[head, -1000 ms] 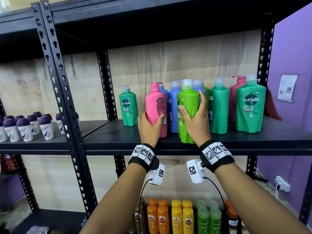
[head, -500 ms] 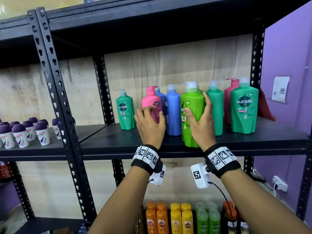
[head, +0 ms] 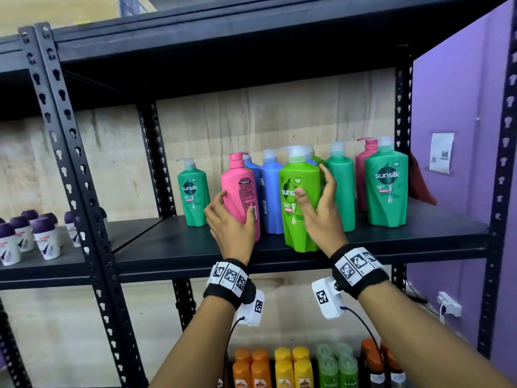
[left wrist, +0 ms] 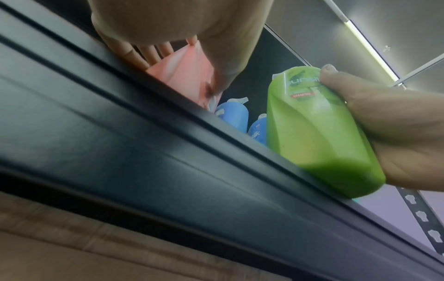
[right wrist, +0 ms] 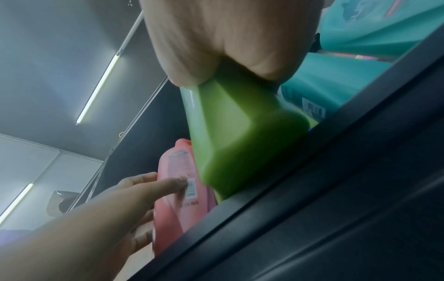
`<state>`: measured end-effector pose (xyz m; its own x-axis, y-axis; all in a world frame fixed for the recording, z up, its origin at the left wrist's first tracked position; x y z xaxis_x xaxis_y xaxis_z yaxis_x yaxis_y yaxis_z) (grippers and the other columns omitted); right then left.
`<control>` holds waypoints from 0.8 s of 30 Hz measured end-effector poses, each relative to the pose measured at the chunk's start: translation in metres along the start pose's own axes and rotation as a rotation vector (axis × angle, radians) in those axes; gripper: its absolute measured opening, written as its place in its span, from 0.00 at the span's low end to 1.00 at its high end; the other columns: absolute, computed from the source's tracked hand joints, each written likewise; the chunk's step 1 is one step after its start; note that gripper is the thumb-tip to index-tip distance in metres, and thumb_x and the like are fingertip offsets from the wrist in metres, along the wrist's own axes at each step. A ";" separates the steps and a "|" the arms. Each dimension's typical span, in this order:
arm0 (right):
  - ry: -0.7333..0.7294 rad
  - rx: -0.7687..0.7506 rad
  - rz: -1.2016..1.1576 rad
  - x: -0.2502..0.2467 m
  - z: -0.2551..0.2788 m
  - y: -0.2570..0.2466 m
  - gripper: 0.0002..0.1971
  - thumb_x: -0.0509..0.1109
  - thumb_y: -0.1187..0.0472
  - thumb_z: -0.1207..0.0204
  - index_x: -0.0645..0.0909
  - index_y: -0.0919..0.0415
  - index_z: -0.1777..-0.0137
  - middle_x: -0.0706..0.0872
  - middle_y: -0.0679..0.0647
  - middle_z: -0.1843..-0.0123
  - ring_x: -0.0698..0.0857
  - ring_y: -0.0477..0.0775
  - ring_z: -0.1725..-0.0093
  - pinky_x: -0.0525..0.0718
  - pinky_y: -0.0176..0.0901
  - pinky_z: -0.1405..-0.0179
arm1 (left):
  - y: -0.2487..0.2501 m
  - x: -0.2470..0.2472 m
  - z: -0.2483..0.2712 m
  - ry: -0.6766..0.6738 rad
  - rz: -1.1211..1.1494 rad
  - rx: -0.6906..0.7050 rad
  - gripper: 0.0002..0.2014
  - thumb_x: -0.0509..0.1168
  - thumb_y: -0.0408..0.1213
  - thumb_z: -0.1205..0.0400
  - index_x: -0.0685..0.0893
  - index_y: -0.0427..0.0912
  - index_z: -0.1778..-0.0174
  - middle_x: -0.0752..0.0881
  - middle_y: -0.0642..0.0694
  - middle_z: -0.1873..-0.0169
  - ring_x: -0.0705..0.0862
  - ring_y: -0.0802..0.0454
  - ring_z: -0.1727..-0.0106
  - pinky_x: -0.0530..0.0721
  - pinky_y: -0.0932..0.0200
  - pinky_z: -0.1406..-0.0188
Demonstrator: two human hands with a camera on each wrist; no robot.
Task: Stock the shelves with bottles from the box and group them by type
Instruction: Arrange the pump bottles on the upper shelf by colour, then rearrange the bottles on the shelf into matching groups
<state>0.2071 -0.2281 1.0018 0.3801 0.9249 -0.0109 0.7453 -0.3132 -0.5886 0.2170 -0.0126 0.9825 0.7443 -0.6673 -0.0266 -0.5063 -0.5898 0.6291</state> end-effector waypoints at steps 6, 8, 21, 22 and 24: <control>-0.043 0.012 0.113 0.026 -0.005 0.002 0.39 0.62 0.35 0.20 0.57 0.54 0.15 0.66 0.61 0.18 0.66 0.54 0.19 0.64 0.41 0.22 | -0.012 0.003 0.003 -0.055 0.050 -0.019 0.39 0.77 0.47 0.23 0.66 0.44 0.19 0.73 0.41 0.29 0.73 0.42 0.27 0.72 0.45 0.26; -0.041 -0.017 0.157 0.033 -0.008 0.000 0.38 0.65 0.41 0.17 0.58 0.61 0.15 0.66 0.60 0.17 0.66 0.57 0.18 0.63 0.46 0.17 | -0.013 0.004 0.003 -0.056 0.045 -0.023 0.39 0.77 0.48 0.22 0.66 0.45 0.19 0.73 0.41 0.29 0.73 0.43 0.27 0.71 0.45 0.26; -0.044 0.083 0.381 0.054 -0.014 -0.011 0.40 0.67 0.43 0.16 0.56 0.63 0.13 0.68 0.62 0.17 0.70 0.63 0.19 0.72 0.56 0.24 | -0.016 0.002 0.005 -0.085 0.045 0.003 0.40 0.77 0.44 0.22 0.64 0.44 0.17 0.71 0.42 0.26 0.71 0.45 0.25 0.64 0.58 0.26; -0.047 0.092 0.376 0.054 -0.015 -0.012 0.39 0.68 0.44 0.16 0.57 0.63 0.13 0.68 0.62 0.17 0.70 0.63 0.19 0.73 0.57 0.25 | -0.015 0.002 0.006 -0.088 0.044 0.000 0.40 0.77 0.44 0.22 0.64 0.44 0.17 0.71 0.42 0.26 0.71 0.45 0.25 0.64 0.58 0.26; -0.051 0.099 0.366 0.055 -0.015 -0.013 0.39 0.68 0.45 0.16 0.57 0.63 0.13 0.68 0.63 0.18 0.71 0.64 0.20 0.74 0.57 0.27 | -0.014 0.000 0.006 -0.101 0.047 -0.005 0.40 0.76 0.44 0.21 0.64 0.44 0.17 0.71 0.42 0.26 0.71 0.45 0.25 0.66 0.55 0.24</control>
<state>0.2267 -0.1765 1.0210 0.5816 0.7660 -0.2739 0.5080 -0.6050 -0.6131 0.2212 -0.0071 0.9694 0.6715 -0.7371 -0.0752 -0.5376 -0.5545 0.6352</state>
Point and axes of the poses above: each hand's wrist, its own z-axis away from the middle knuckle, its own x-axis out of the palm, y = z × x, the point moved 5 cm from there along -z, towards the middle knuckle
